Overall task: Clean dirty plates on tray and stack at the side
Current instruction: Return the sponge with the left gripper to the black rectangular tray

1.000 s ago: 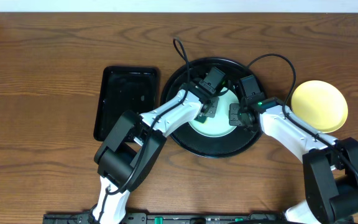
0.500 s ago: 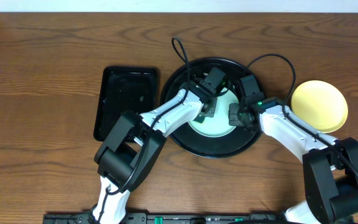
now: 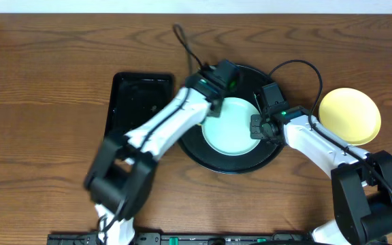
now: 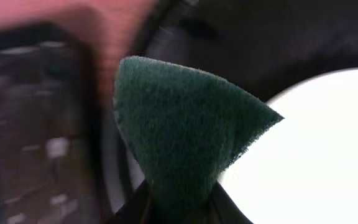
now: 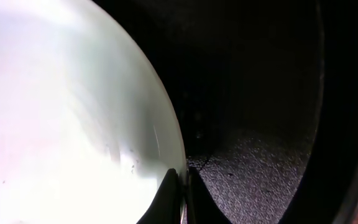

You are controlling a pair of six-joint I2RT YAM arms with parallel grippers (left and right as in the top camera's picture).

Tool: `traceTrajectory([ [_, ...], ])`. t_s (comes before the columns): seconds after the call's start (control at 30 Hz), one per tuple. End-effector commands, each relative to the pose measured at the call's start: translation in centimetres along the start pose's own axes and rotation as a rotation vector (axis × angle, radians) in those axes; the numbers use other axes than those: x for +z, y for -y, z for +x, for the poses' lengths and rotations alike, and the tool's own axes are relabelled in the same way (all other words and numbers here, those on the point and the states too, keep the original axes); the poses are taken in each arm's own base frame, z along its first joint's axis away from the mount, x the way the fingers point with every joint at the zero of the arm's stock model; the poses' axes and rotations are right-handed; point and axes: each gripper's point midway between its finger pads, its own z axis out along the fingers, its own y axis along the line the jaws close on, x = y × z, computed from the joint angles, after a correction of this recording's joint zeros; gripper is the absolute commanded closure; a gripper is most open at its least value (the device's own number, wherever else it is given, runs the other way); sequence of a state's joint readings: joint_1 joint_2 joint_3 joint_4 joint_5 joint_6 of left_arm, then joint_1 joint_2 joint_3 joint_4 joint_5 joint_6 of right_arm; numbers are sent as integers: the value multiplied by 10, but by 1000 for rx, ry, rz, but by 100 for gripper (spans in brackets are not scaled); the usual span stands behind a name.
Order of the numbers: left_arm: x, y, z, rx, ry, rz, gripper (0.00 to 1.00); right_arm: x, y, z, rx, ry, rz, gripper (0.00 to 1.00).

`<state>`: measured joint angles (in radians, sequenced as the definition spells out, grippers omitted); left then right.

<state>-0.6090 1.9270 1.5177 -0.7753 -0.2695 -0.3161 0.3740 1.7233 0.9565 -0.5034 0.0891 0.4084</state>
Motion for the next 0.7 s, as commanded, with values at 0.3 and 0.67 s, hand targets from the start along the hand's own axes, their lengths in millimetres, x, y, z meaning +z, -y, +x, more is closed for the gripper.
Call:
traceTrajectory([
  [0.3, -8, -128, 20, -241, -159, -84, 87, 1, 10, -2, -21, 11, 42, 99],
  [0.67, 64, -151, 81, -448, -268, 99, 88, 0, -15, 1, -136, -13, -96, 99],
])
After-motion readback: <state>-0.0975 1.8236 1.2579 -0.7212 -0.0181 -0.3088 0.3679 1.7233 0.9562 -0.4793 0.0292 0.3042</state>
